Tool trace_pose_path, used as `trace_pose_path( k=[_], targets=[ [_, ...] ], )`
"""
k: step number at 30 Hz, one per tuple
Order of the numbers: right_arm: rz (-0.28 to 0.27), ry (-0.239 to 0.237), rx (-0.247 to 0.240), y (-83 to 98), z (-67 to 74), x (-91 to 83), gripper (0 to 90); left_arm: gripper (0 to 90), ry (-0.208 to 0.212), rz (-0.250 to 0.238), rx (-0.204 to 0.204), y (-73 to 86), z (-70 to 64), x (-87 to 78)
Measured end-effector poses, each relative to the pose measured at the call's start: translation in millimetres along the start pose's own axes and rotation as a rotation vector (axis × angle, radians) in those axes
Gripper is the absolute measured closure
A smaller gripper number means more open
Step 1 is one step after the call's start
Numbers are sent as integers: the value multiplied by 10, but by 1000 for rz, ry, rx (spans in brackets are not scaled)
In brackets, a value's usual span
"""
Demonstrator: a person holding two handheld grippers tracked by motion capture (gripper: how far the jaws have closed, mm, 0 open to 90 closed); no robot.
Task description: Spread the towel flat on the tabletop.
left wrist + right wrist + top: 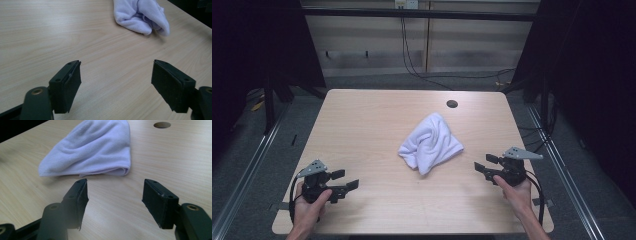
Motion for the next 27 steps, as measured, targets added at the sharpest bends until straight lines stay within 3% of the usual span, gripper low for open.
trace_pose_path(
  k=[6, 12, 15, 19, 22, 25, 27],
  targets=[
    [23, -50, 18, 32, 54, 18, 320, 271, -12, -6, -1, -15, 12, -17],
    [66, -59, -4, 67, 116, 119, 270, 279, -26, 2, -2, -10, 39, -3],
    [87, -93, -34, 0, 210, 230, 270, 280, -26, 4, 1, -13, 17, 6],
    [112, -107, -83, -98, 350, 420, 269, 280, -28, 16, 47, -17, -39, 16],
    [114, -145, -98, -190, 463, 550, 269, 280, -24, 29, 72, -5, -67, 26],
    [129, -167, -115, -254, 522, 719, 269, 280, -20, 29, 69, -10, -56, 39],
    [147, -173, -129, -303, 529, 880, 335, 279, -21, 27, 66, -13, -46, 37]
  ],
)
Point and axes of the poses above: each handheld gripper's, and its own axes: x roughly forward along the jaws, y roughly out of its underside, z roughly to its left, the point moved 8 cm from there along x, roughly forward along the jaws, and after that the axes turned 5 degrees about x, right-handed, at the moved point
